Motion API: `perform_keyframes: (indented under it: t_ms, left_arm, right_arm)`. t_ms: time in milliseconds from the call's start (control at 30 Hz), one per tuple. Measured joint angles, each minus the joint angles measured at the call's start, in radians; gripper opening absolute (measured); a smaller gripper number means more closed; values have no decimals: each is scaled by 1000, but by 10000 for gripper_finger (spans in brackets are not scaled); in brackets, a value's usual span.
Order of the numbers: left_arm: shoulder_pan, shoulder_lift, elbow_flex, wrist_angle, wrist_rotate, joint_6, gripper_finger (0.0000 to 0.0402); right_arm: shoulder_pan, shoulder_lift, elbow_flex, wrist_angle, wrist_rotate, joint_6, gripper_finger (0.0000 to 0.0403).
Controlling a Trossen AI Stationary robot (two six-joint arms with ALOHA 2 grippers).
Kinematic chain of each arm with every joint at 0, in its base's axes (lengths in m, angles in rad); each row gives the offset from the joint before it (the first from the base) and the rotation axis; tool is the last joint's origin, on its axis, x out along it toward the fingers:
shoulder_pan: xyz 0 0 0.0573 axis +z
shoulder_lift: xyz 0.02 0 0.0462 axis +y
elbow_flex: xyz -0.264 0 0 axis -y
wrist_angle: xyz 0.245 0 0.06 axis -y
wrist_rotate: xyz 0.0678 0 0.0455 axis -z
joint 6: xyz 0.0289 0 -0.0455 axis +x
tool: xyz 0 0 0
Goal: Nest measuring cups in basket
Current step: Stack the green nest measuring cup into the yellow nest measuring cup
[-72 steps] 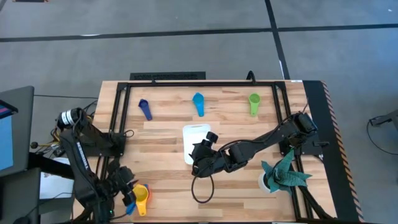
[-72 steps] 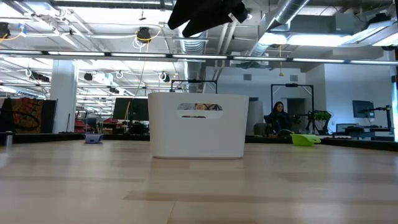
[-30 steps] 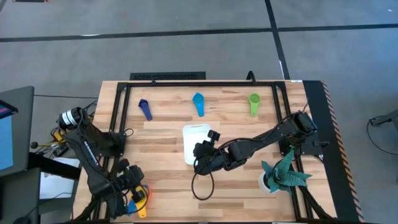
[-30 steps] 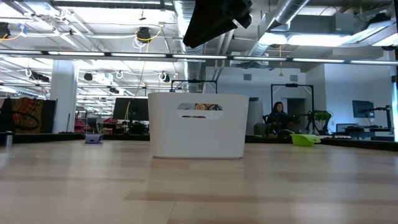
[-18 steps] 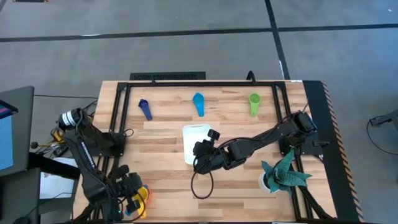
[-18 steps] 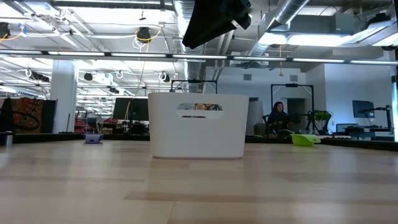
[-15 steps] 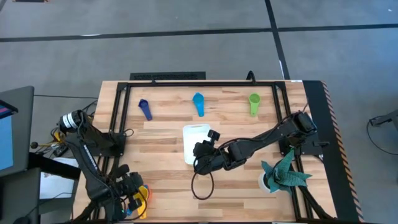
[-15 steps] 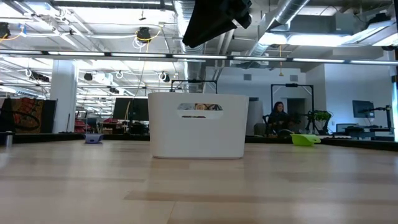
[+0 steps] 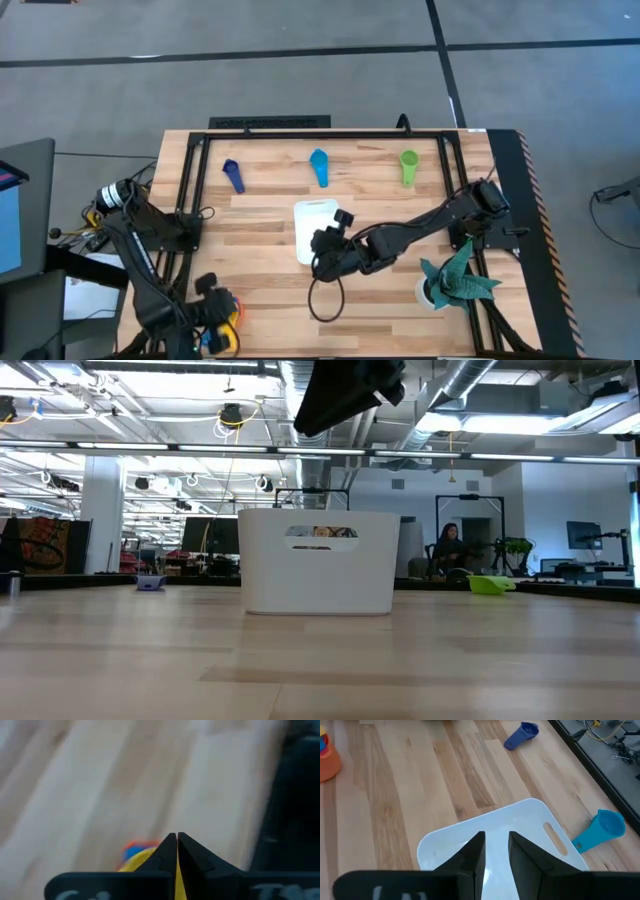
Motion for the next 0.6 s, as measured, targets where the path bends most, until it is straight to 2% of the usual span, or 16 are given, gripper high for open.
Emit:
perform_keyframes:
  t_ms: [133, 267, 433, 600]
  left_arm:
    - [43, 33, -18, 173, -4, 195, 2]
    - [113, 130, -33, 262, 158, 295, 2]
    - [151, 208, -29, 316, 403, 315, 2]
    - [140, 214, 24, 256, 471, 278, 2]
  right_arm:
    - [1, 0, 0, 0, 1, 0, 107]
    - [13, 0, 0, 0, 1, 0, 107]
    - [26, 0, 0, -4, 0, 0, 107]
    - [25, 0, 0, -4, 0, 0, 107]
